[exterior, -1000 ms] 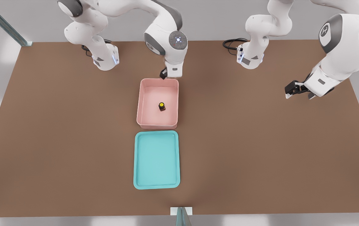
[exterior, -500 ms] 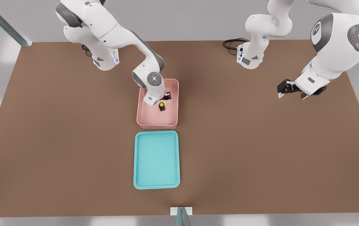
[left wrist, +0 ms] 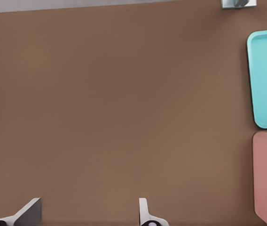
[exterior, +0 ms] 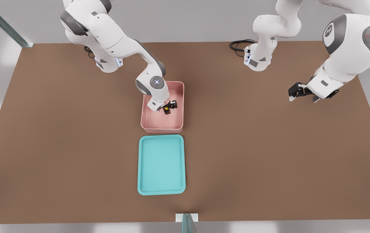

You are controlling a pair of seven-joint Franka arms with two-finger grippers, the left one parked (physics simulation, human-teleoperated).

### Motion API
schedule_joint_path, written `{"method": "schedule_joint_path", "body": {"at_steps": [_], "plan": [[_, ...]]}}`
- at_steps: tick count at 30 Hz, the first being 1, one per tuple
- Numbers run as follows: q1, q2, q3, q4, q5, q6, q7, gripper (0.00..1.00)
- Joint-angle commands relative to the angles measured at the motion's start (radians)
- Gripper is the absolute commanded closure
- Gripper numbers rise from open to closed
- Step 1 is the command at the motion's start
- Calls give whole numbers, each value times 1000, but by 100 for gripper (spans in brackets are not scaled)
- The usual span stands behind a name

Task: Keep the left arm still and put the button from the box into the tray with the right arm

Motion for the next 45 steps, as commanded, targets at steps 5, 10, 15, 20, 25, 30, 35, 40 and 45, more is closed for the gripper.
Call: {"method": "schedule_joint_path", "body": {"at_steps": [5, 10, 15, 20, 25, 30, 35, 40, 45], "plan": [[-1, 20, 0, -4, -25, 54, 91, 8], [-6, 20, 0, 10, -25, 49, 100, 57], [-17, 0, 2, 122, -11, -86, 100, 58], [-84, 36, -108, 461, 93, -256, -303, 58], [-90, 398, -148, 910, 115, -253, -449, 58], [-122, 474, -151, 986, 130, -234, -527, 0], [-132, 255, -109, 1121, 159, -788, -532, 0], [-345, -164, -203, 904, 73, -1141, -1010, 0], [-495, -95, -296, 996, 156, -1132, -1132, 0]]}}
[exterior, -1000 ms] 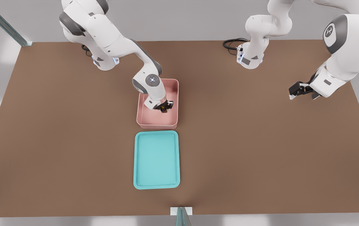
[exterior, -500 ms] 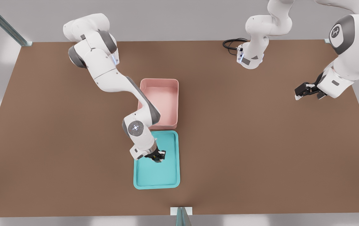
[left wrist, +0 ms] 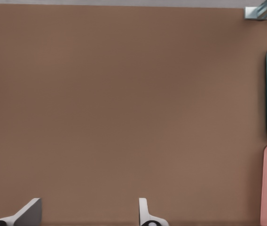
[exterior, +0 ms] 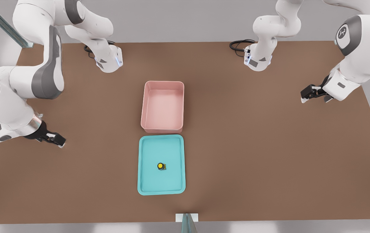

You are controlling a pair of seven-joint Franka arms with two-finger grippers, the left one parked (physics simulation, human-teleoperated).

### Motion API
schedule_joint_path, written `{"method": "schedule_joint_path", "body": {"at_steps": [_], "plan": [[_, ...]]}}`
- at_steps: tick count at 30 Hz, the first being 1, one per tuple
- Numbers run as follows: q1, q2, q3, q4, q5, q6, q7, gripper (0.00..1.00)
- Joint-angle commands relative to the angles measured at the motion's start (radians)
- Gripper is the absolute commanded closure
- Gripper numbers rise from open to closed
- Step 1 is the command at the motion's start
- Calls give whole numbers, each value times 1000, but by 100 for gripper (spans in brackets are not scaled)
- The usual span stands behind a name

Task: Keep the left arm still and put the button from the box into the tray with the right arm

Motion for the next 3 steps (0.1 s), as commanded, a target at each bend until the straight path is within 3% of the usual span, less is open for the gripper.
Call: {"method": "schedule_joint_path", "body": {"at_steps": [1, 3], "plan": [[-9, 4, -1, 8, 17, -138, -536, 0], [-10, 0, -3, 6, 17, -138, -547, 0]]}}
